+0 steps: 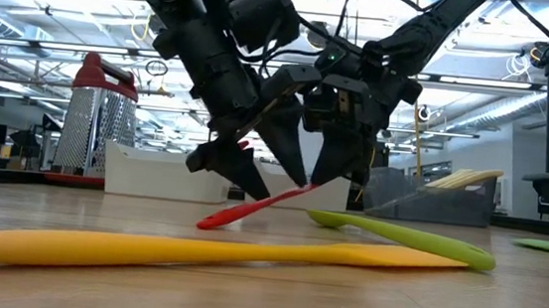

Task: Pick & Place Kitchen Items
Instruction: Put the red spatula into the right white bin

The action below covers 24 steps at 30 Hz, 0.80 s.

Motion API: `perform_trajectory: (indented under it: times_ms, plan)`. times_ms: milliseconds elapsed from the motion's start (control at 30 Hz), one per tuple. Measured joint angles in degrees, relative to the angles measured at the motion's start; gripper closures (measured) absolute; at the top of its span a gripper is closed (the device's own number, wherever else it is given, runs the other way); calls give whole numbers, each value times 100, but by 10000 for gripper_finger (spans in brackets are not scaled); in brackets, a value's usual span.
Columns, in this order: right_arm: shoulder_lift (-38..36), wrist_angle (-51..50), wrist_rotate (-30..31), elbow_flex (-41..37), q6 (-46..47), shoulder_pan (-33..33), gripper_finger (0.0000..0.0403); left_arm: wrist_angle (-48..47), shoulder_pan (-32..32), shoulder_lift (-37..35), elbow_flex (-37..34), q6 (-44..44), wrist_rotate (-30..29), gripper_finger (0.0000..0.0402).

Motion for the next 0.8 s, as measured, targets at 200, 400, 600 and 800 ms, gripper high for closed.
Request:
perform_trajectory:
  times_ms: [200, 400, 600, 800]
  plan:
    - [-15, 64, 0, 2, 64, 84, 403, 165, -2, 7, 0, -19, 3, 149]
    - [-15, 92, -9, 2, 113, 129, 403, 159, -2, 7, 0, -41, -41, 149]
    - [-15, 103, -4, 2, 113, 142, 403, 186, -16, 7, 0, -191, 55, 149]
    - [-86, 139, 18, 2, 91, 142, 403, 239, -44, 7, 0, -308, 282, 149]
